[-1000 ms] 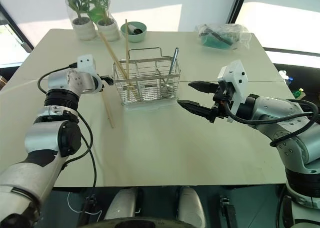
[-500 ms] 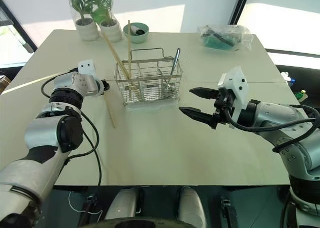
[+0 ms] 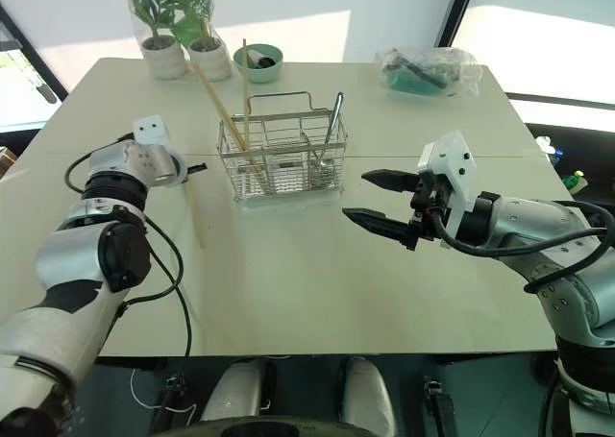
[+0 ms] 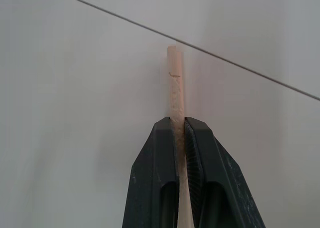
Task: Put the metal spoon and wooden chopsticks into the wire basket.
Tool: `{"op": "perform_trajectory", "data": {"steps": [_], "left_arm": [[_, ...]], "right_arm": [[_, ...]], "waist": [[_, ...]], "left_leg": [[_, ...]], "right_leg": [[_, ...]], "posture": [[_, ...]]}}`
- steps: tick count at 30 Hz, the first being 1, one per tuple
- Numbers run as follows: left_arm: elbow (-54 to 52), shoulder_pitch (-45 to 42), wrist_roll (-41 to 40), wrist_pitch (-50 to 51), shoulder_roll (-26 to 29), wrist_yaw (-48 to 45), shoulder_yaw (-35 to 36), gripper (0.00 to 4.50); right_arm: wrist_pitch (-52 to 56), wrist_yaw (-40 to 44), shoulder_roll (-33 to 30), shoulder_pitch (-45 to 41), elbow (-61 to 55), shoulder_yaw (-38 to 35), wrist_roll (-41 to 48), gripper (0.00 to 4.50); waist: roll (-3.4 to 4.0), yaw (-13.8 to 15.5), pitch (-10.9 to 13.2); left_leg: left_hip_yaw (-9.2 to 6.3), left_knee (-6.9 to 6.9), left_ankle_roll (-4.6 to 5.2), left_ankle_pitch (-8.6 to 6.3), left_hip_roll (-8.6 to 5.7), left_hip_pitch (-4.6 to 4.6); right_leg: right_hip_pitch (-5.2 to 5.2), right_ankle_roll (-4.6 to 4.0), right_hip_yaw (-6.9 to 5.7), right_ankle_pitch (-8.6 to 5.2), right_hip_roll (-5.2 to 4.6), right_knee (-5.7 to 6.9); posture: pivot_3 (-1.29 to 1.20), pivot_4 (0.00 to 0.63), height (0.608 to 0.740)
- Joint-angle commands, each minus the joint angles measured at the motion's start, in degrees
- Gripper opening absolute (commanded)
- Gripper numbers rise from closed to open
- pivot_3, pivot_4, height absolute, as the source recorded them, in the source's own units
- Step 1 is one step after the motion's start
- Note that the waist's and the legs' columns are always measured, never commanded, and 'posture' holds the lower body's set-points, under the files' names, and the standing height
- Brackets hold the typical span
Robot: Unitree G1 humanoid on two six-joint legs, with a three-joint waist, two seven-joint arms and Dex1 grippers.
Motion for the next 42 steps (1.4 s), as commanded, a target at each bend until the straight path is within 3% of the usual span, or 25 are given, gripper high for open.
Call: {"op": "perform_trajectory", "data": {"steps": [1, 6, 10, 14, 25, 37, 41, 42], "left_arm": [[-7.87, -1.9, 0.27, -9.02, 3.56, -6.88, -0.97, 0.03], [-24.8, -3.27, -5.22, -21.59, 4.92, -20.36, 1.01, 0.03], [-30.85, -9.11, -13.23, -21.79, 3.14, -24.09, 5.04, 0.03], [-34.57, -12.59, -16.31, -20.74, 0.23, -26.65, 3.58, 0.03], [-46.89, 1.45, -12.08, -19.59, -7.27, -30.29, -8.45, 0.03], [-50.59, 12.13, -10.05, -21.52, -12.78, -29.7, -11.34, 0.03], [-52.61, 13.93, -10.03, -21.36, -13.31, -29.23, -11.26, 1.65], [-53.53, 14.08, -10.54, -20.33, -13.14, -28.8, -10.86, 1.75]], "right_arm": [[-1.25, 0.5, -0.91, -0.42, -0.75, -1.69, -0.25, 3.48], [-1.02, 0.76, -1.0, -0.25, -0.53, -1.87, -0.48, 3.48], [-0.41, 0.41, -0.78, -0.42, -0.68, -1.94, 0.15, 3.48], [-0.26, 0.23, -0.7, -0.25, -0.93, -1.89, 0.25, 3.48], [0.1, -2.84, -0.08, 0.86, -2.48, -3.2, 1.08, 3.48], [0.13, -4.68, 0.08, 1.5, -2.46, -3.85, 2.1, 3.48], [0.07, -4.64, -0.14, 1.12, -1.89, -4.01, 2.12, 3.48], [-0.02, -4.56, -0.16, 0.95, -1.67, -3.92, 2.0, 3.48]], "waist": [[0.0, 0.03, 0.0], [-0.01, 0.75, 0.0], [-0.01, 0.77, 0.0], [0.01, 0.7, -0.01], [0.06, 0.46, 0.0], [0.06, 0.67, 0.0], [0.06, 0.64, 0.0], [0.06, 0.66, 0.0]], "left_leg": [[0.0, 0.0, -0.01, 0.01, 0.0, -0.06], [0.05, 0.01, -0.03, 0.02, -0.01, -0.16], [0.05, 0.04, -0.03, 0.01, -0.04, -0.2], [0.04, 0.08, -0.02, 0.01, -0.05, -0.16], [0.04, 0.04, 0.0, 0.01, -0.01, 0.22], [-0.02, 0.09, 0.02, 0.0, -0.03, 0.08], [-0.03, 0.09, 0.02, 0.0, -0.02, 0.07], [-0.03, 0.08, 0.02, 0.0, -0.02, 0.07]], "right_leg": [[-0.05, 0.0, 0.0, 0.0, 0.0, 0.0], [-0.06, -0.02, 0.0, 0.01, -0.03, -0.09], [0.0, -0.03, 0.0, 0.0, -0.07, -0.16], [0.06, -0.02, 0.0, 0.0, -0.06, -0.16], [0.31, -0.01, 0.05, -0.01, 0.01, -0.08], [0.28, -0.23, 0.04, -0.13, 0.01, -0.17], [0.27, -0.23, 0.04, -0.13, 0.01, -0.15], [0.27, -0.23, 0.04, -0.13, 0.01, -0.15]], "posture": [[0.0, 0.15, 0.717], [0.0, 0.15, 0.717], [0.0, 0.15, 0.717], [0.0, 0.15, 0.717], [0.0, 0.15, 0.717], [0.0, 0.15, 0.717], [0.0, 0.15, 0.717], [0.0, 0.15, 0.717]]}}
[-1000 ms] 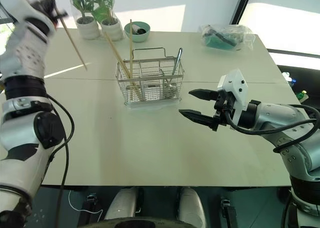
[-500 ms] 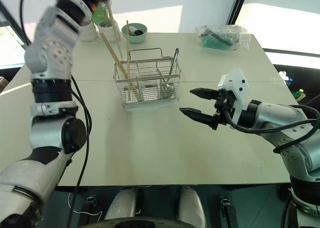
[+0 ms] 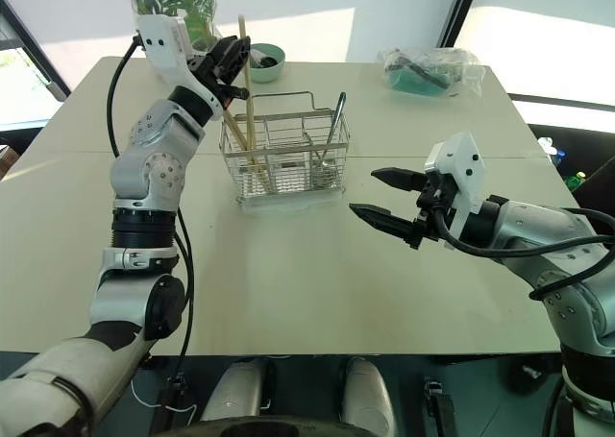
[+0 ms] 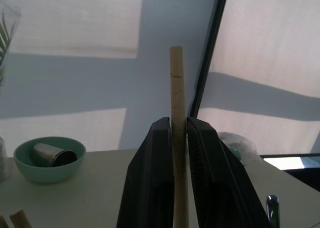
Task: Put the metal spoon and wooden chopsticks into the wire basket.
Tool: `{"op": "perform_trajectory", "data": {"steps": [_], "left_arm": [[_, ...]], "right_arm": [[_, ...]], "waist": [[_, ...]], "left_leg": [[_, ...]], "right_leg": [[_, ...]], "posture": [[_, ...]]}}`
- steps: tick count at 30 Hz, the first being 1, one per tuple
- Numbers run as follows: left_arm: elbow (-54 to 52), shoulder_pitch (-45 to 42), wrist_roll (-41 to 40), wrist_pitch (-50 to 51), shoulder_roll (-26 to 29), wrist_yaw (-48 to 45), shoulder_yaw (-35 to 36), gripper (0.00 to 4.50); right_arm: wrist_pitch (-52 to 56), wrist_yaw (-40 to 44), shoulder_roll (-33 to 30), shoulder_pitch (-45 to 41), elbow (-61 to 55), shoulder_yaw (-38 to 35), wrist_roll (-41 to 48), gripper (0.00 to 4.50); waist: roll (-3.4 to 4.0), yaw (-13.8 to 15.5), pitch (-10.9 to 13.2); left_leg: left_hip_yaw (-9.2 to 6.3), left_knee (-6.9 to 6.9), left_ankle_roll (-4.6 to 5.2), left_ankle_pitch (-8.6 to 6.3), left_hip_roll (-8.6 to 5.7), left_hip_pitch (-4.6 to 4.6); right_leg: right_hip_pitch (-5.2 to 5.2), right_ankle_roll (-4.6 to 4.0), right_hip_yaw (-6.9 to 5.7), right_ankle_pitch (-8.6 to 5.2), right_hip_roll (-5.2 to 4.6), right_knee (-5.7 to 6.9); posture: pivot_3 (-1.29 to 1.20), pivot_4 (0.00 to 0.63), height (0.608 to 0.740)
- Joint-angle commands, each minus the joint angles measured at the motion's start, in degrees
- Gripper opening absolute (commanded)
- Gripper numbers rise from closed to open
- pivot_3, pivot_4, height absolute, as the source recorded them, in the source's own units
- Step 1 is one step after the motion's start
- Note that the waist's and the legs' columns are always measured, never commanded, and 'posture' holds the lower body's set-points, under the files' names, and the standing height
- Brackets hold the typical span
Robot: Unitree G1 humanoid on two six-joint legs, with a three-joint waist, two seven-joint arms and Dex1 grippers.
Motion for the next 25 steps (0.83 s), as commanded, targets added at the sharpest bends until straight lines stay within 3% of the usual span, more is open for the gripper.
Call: {"op": "perform_trajectory", "data": {"steps": [1, 2, 4, 8, 13, 18, 21, 25], "left_arm": [[-6.16, -0.21, -1.03, 0.94, 0.59, 0.98, 0.96, 2.31], [-7.61, -0.22, -1.67, 2.3, 1.15, 1.24, 1.4, 2.44], [-9.56, -0.67, -2.91, 5.07, 2.41, 1.51, 2.21, 3.3], [-12.97, -1.43, -6.15, 13.28, 9.57, -2.52, 2.99, 3.3], [-15.55, 1.47, -13.34, 24.37, 29.83, -21.99, 4.37, 3.3], [-16.94, 12.09, -12.07, 21.45, 46.44, -39.12, 3.99, 3.3], [-20.64, 21.45, -11.36, 18.46, 52.02, -45.28, 6.36, 3.3], [-25.13, 30.78, -7.84, 13.6, 52.85, -44.51, 8.2, 3.3]], "right_arm": [[-0.56, 0.18, -0.37, -1.39, 0.05, -1.64, 0.65, 3.48], [-0.78, 0.34, -0.37, -1.64, 0.48, -1.43, 0.39, 3.48], [-1.06, 0.53, -0.34, -2.16, 1.14, -1.01, -0.06, 3.48], [-1.81, 1.18, -0.19, -2.74, 2.01, -0.17, -1.42, 3.48], [-3.64, 3.09, -0.04, -3.1, 4.39, 0.77, -3.7, 3.48], [-5.71, 4.68, 0.71, -4.61, 7.67, 2.02, -5.98, 3.48], [-6.56, 5.44, 1.24, -5.36, 9.04, 2.93, -6.94, 3.48], [-7.17, 6.42, 1.98, -6.29, 10.11, 4.22, -7.86, 3.48]], "waist": [[0.0, 0.02, 0.0], [0.0, 0.01, 0.0], [0.0, 0.01, 0.0], [0.01, -0.18, 0.0], [0.05, -1.39, 0.02], [0.16, -1.62, 0.05], [0.16, -1.46, 0.06], [0.17, -1.28, 0.07]], "left_leg": [[0.0, 0.0, 0.0, 0.0, 0.0, 0.0], [0.0, -0.01, 0.0, 0.0, 0.0, -0.01], [-0.01, 0.0, 0.0, 0.0, 0.0, -0.03], [-0.02, -0.02, 0.0, 0.0, 0.0, 0.03], [-0.03, -0.09, 0.0, 0.0, 0.05, 0.01], [0.05, -0.12, 0.0, 0.0, 0.05, 0.03], [0.07, -0.11, -0.01, 0.0, 0.08, -0.02], [0.05, -0.1, -0.02, -0.01, 0.09, -0.08]], "right_leg": [[0.0, 0.0, 0.0, 0.0, 0.0, 0.0], [0.0, 0.0, 0.0, 0.0, 0.0, -0.01], [-0.01, 0.0, 0.0, 0.0, 0.0, -0.01], [0.0, 0.0, 0.0, 0.0, 0.01, 0.02], [-0.13, -0.01, 0.0, -0.01, 0.07, 0.11], [-0.16, -0.08, 0.02, -0.05, 0.02, 0.06], [-0.26, -0.11, 0.03, -0.06, 0.0, 0.07], [-0.51, -0.13, 0.01, -0.07, -0.06, -0.02]], "posture": [[0.0, 0.15, 0.717], [0.0, 0.15, 0.717], [0.0, 0.15, 0.717], [0.0, 0.15, 0.717], [0.0, 0.15, 0.717], [0.0, 0.15, 0.717], [0.0, 0.15, 0.717], [0.0, 0.15, 0.717]]}}
